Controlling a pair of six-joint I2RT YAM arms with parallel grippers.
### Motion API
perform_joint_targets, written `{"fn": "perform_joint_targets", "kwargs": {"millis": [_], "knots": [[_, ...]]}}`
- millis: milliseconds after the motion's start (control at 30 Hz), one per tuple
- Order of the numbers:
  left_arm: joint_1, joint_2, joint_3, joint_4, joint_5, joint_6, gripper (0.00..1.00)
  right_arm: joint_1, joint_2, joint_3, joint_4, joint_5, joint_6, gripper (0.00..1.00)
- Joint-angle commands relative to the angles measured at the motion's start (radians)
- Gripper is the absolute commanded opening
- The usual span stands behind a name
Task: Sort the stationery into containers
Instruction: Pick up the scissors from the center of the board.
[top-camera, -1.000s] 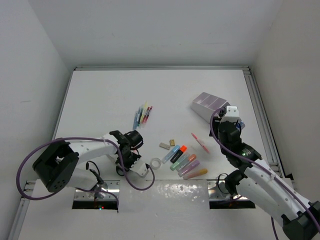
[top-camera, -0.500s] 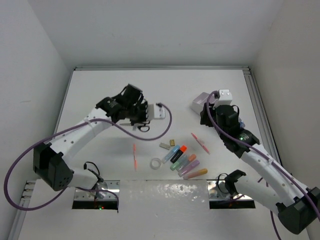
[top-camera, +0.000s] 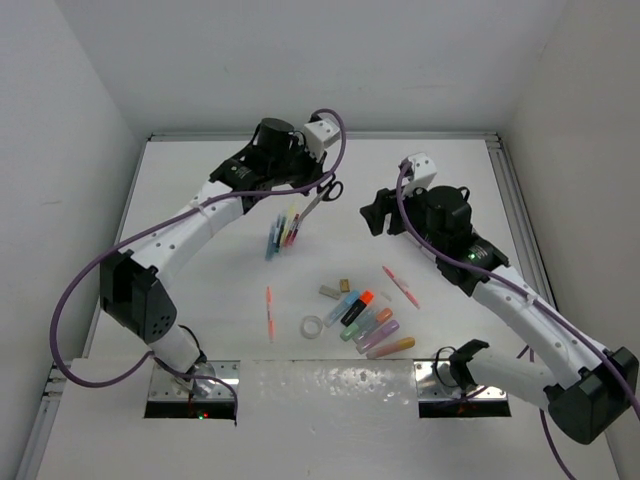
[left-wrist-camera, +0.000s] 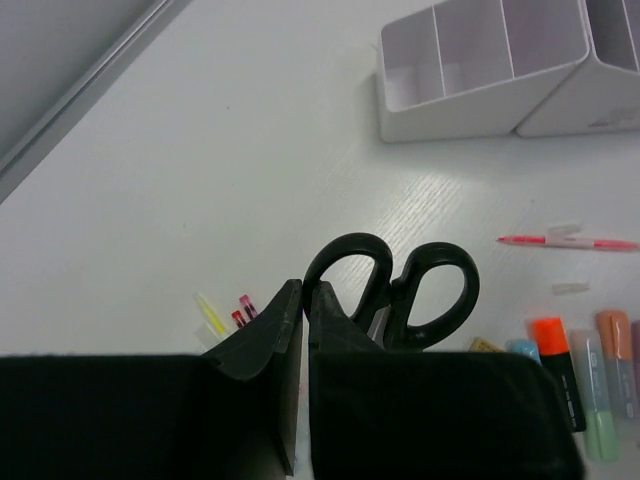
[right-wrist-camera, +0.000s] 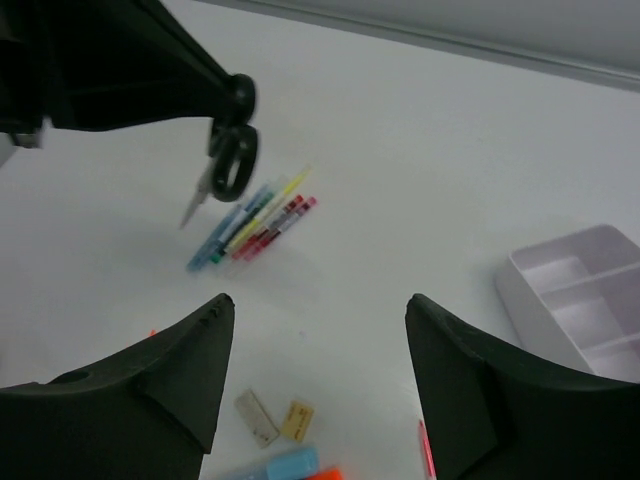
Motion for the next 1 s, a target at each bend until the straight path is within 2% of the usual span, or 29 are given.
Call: {"fn": "perform_joint_targets", "kwargs": {"millis": [0,167,367,500,600,633,700,833,933,967], "knots": [[0.007,-0.001,0.044,0.115,-0.025,-0.088,0.0,0.006,0.026,0.033,0.172,-0.145,0.018,0.69],[-0.007,-0.015,0.01,0.147,0.038,-0.064,0.0,0.013,0.151,0.104,0.209,-0.218,0.052,0.76],[-0.016,-0.044,-0.03,0.147,0.075,-0.031,0.0,0.013,0.242,0.144,0.258,-0.222,0.076,0.74],[-0.019,-0.058,-0.056,0.149,0.095,-0.025,0.0,0.013,0.267,0.13,0.333,-0.218,0.095,0.64],[-0.019,-0.057,-0.056,0.153,0.105,-0.013,0.0,0.014,0.291,0.122,0.367,-0.216,0.115,0.49],[-0.024,-0.057,-0.053,0.156,0.11,-0.01,0.0,0.014,0.294,0.119,0.376,-0.215,0.122,0.4],[-0.024,-0.055,-0.051,0.162,0.115,-0.016,0.0,0.016,0.305,0.113,0.39,-0.204,0.122,0.3],[-0.024,-0.052,-0.051,0.175,0.128,-0.033,0.0,0.019,0.314,0.11,0.386,-0.193,0.119,0.28],[-0.025,-0.055,-0.056,0.179,0.136,-0.042,0.0,0.019,0.313,0.104,0.386,-0.178,0.119,0.19],[-0.027,-0.06,-0.063,0.182,0.138,-0.045,0.0,0.017,0.311,0.101,0.386,-0.175,0.119,0.12]]}}
